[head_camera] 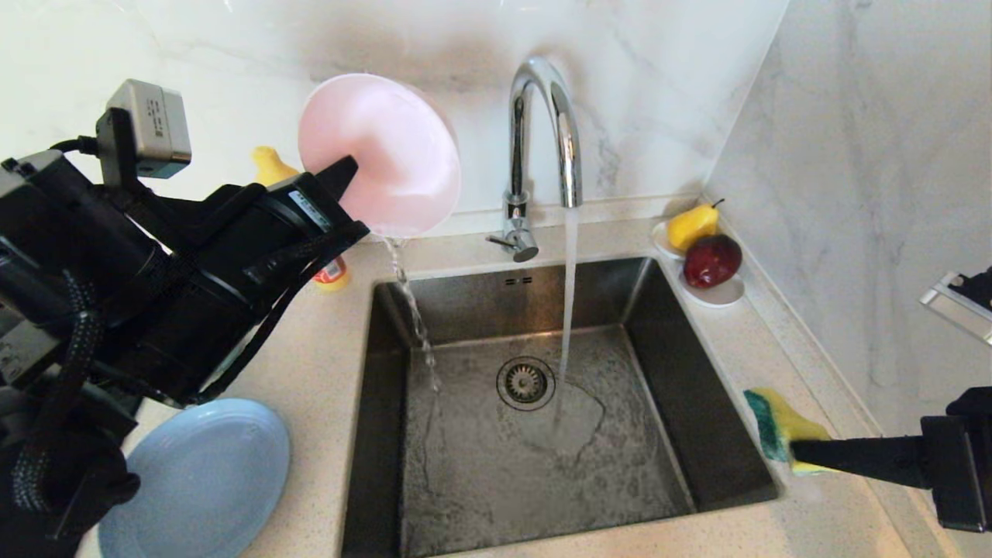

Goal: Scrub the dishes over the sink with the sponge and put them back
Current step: Wash the bowl, then wipe the bowl

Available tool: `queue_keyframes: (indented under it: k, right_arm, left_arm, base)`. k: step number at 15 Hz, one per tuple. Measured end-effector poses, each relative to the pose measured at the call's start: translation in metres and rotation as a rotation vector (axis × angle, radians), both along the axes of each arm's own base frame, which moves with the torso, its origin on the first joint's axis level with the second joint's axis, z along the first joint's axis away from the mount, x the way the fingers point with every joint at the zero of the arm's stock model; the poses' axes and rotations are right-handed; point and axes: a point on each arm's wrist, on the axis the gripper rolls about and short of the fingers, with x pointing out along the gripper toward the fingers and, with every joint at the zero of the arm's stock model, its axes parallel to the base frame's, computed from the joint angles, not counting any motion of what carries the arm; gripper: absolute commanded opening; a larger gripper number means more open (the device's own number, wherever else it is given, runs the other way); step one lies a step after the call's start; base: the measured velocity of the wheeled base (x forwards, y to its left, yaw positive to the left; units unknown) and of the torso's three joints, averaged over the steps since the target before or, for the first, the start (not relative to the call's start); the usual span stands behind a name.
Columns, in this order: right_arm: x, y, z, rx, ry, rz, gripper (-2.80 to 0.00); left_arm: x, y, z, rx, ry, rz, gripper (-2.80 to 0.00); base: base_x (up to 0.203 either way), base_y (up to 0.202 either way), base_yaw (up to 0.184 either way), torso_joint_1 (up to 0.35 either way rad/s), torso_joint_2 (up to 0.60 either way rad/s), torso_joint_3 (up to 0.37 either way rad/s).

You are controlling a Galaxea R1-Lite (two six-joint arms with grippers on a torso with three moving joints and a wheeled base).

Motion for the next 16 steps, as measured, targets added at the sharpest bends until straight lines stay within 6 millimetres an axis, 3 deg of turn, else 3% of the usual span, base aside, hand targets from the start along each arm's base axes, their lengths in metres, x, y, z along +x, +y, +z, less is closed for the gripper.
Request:
queue_keyframes:
  k: [4, 9, 13, 16]
  right_arm:
    - [-0.003, 0.000, 0.005, 0.010, -0.018, 0.006, -2.80]
    - [-0.010, 0.009, 0.014, 0.039, -0.048, 0.098, -2.80]
    - [-0.010, 0.024, 0.025, 0.050, -0.064, 0.187, -2.80]
    - [-0.010, 0.039, 0.036, 0.064, -0.082, 0.257, -2.80]
  left_arm:
    - [0.001, 0.000, -0.008, 0.037, 0.076, -0.005, -2.80]
    - [0.000, -0.001, -0.039, 0.253, 0.477, -0.035, -2.80]
    - [-0.021, 0.005, -0.043, 0.407, 0.764, -0.058, -2.80]
    - [-0.036, -0.008, -0.049, 0.432, 0.846, -0.062, -2.80]
  base:
    - [0.000, 0.000, 0.000, 0.000, 0.00, 0.000]
    - [0.000, 0.000, 0.000, 0.000, 0.00, 0.000]
    - [0.000, 0.000, 0.000, 0.000, 0.00, 0.000]
    - [0.000, 0.000, 0.000, 0.000, 0.00, 0.000]
